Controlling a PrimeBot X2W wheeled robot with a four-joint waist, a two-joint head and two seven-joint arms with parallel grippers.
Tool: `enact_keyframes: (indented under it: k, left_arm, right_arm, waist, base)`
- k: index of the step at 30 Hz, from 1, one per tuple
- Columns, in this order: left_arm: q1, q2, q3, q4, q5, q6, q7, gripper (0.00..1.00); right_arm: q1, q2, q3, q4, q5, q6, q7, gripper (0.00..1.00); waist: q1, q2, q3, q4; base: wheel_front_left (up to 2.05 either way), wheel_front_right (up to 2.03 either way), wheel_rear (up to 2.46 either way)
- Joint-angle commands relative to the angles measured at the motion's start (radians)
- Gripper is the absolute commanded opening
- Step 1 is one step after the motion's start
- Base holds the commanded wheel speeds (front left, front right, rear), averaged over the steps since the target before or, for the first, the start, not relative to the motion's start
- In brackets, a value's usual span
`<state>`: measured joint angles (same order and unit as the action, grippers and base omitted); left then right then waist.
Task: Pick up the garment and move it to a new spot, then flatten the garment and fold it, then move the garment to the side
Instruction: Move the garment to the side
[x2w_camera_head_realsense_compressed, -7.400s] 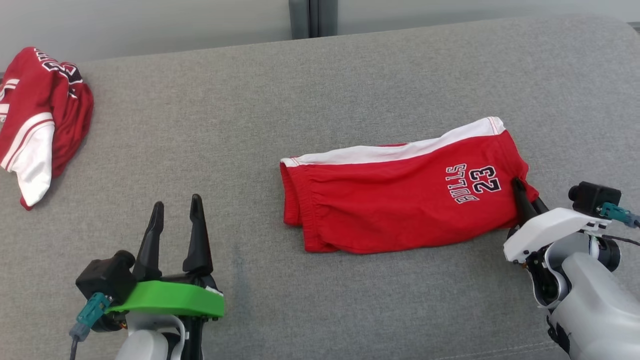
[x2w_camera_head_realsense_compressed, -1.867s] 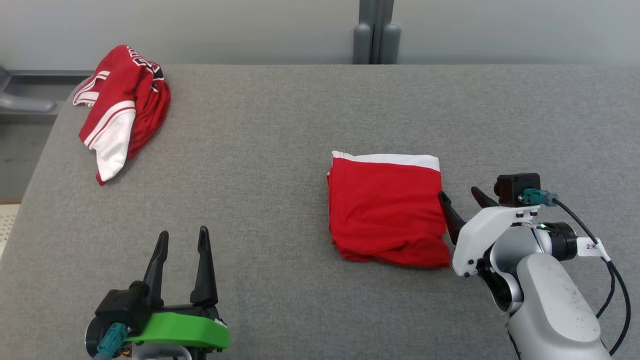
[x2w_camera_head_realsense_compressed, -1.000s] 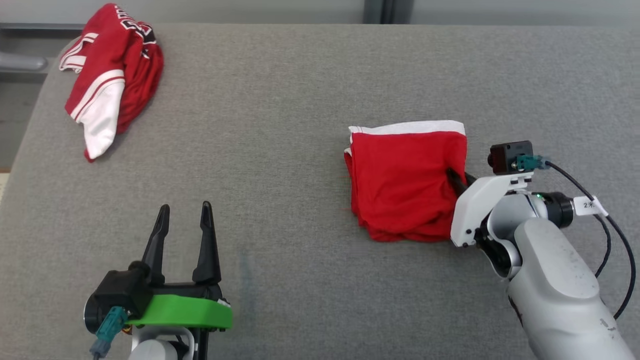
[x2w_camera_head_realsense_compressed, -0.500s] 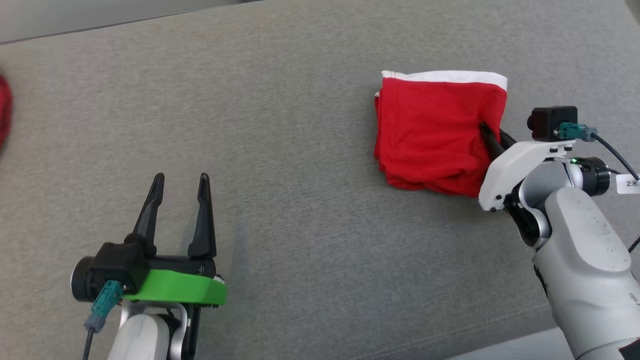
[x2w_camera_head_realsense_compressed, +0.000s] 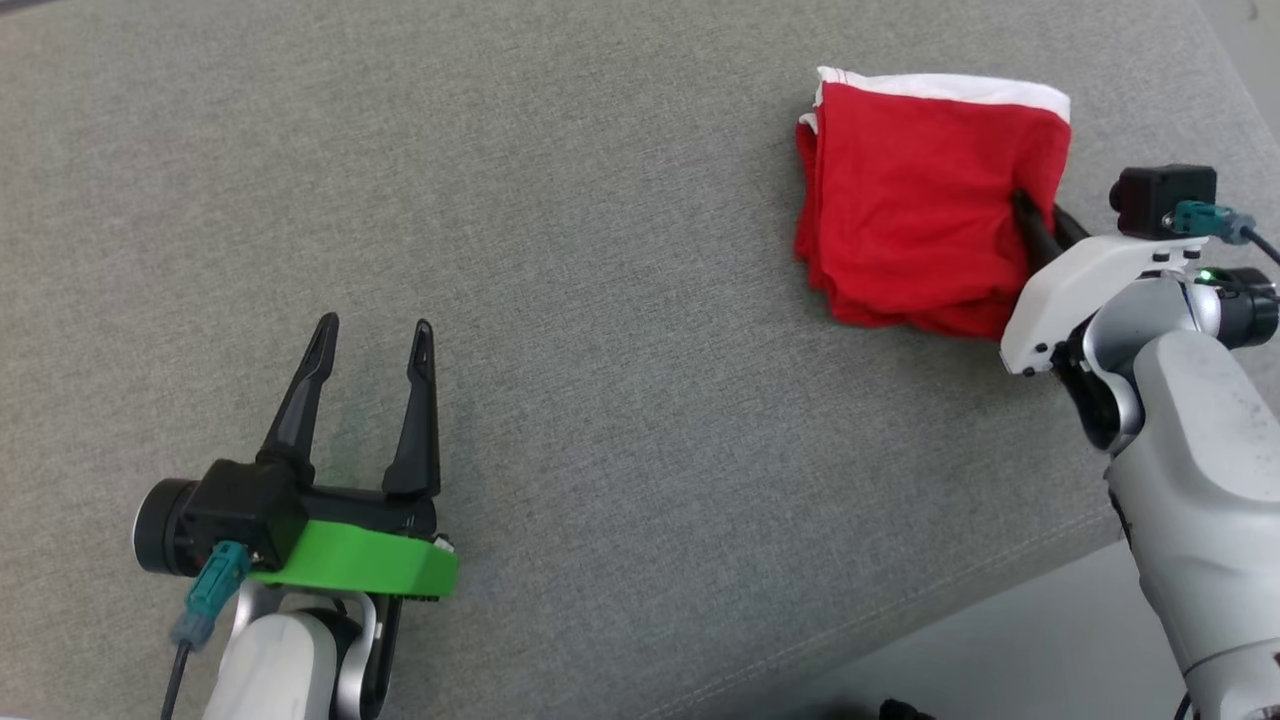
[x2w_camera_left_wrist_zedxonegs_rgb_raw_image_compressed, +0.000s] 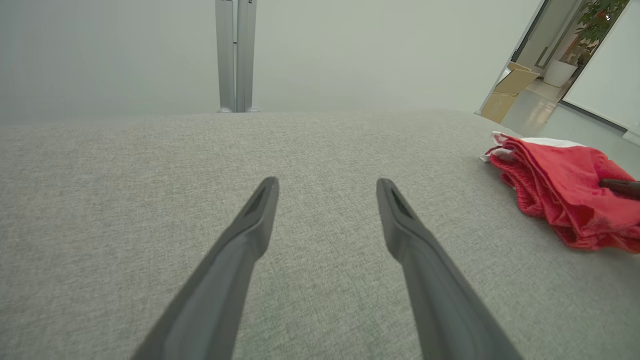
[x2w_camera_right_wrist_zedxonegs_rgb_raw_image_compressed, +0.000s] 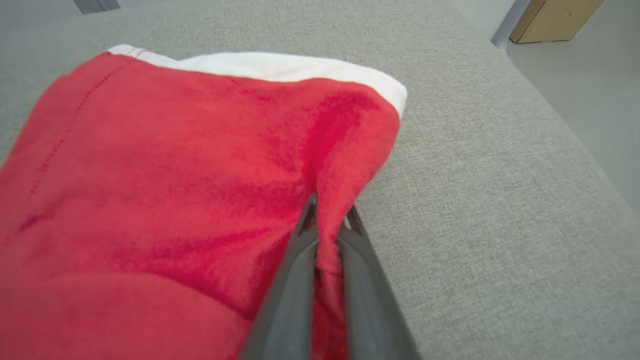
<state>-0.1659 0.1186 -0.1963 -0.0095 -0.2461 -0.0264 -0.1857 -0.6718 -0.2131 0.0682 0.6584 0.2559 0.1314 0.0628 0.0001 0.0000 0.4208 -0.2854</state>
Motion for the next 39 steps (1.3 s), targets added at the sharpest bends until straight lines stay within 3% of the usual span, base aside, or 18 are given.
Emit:
enact_keyframes:
  k: [1, 9, 18, 27, 28, 29, 30, 34, 39]
  left_arm:
    - [-0.016, 0.010, 0.001, -0.008, 0.004, 0.004, 0.002, 1.00]
    - [-0.016, 0.009, -0.009, -0.025, -0.001, 0.009, -0.002, 1.00]
    - [-0.010, 0.005, -0.024, -0.034, 0.000, 0.017, -0.009, 1.00]
    - [-0.010, 0.003, -0.039, -0.036, -0.007, 0.015, -0.020, 1.00]
    - [-0.013, 0.000, -0.042, -0.036, -0.005, 0.018, -0.018, 1.00]
    - [-0.015, -0.001, -0.045, -0.035, -0.004, 0.019, -0.018, 1.00]
    - [-0.019, -0.001, -0.047, -0.033, -0.003, 0.019, -0.020, 1.00]
    - [-0.025, -0.003, -0.054, -0.024, -0.005, 0.017, -0.026, 1.00]
    - [-0.028, -0.005, -0.051, -0.006, -0.014, 0.024, -0.031, 1.00]
  right_arm:
    - [-0.027, -0.012, -0.004, 0.003, -0.013, -0.001, -0.008, 0.00]
    - [-0.134, -0.097, 0.004, 0.054, -0.078, -0.001, 0.013, 0.00]
    - [-0.235, -0.276, -0.035, 0.145, -0.114, -0.002, 0.069, 0.00]
    - [-0.300, -0.385, -0.076, 0.196, -0.186, -0.002, 0.103, 0.00]
    - [-0.310, -0.391, -0.081, 0.198, -0.201, -0.002, 0.090, 0.36]
    - [-0.314, -0.392, -0.081, 0.201, -0.216, -0.002, 0.080, 0.65]
    - [-0.321, -0.391, -0.083, 0.203, -0.234, -0.002, 0.063, 1.00]
    - [-0.341, -0.393, -0.117, 0.211, -0.302, -0.002, -0.007, 1.00]
    - [-0.351, -0.345, -0.148, 0.222, -0.342, -0.002, -0.069, 1.00]
  waist:
    - [-0.0001, 0.0000, 0.018, 0.020]
    - [-0.0001, 0.0000, 0.030, 0.104]
    - [-0.0001, 0.0000, 0.048, 0.205]
    - [-0.0001, 0.0000, 0.075, 0.252]
    - [-0.0001, 0.0000, 0.079, 0.255]
    - [-0.0001, 0.0000, 0.081, 0.257]
    - [-0.0001, 0.0000, 0.083, 0.259]
    - [-0.0001, 0.0000, 0.086, 0.268]
    - [-0.0001, 0.0000, 0.072, 0.265]
  base:
    - [0.00, 0.00, 0.00]
    - [0.00, 0.00, 0.00]
    - [0.00, 0.00, 0.00]
    - [0.00, 0.00, 0.00]
    - [0.00, 0.00, 0.00]
    - [0.00, 0.00, 0.00]
    - [0.00, 0.00, 0.00]
    - [0.00, 0.00, 0.00]
    - [0.00, 0.00, 0.00]
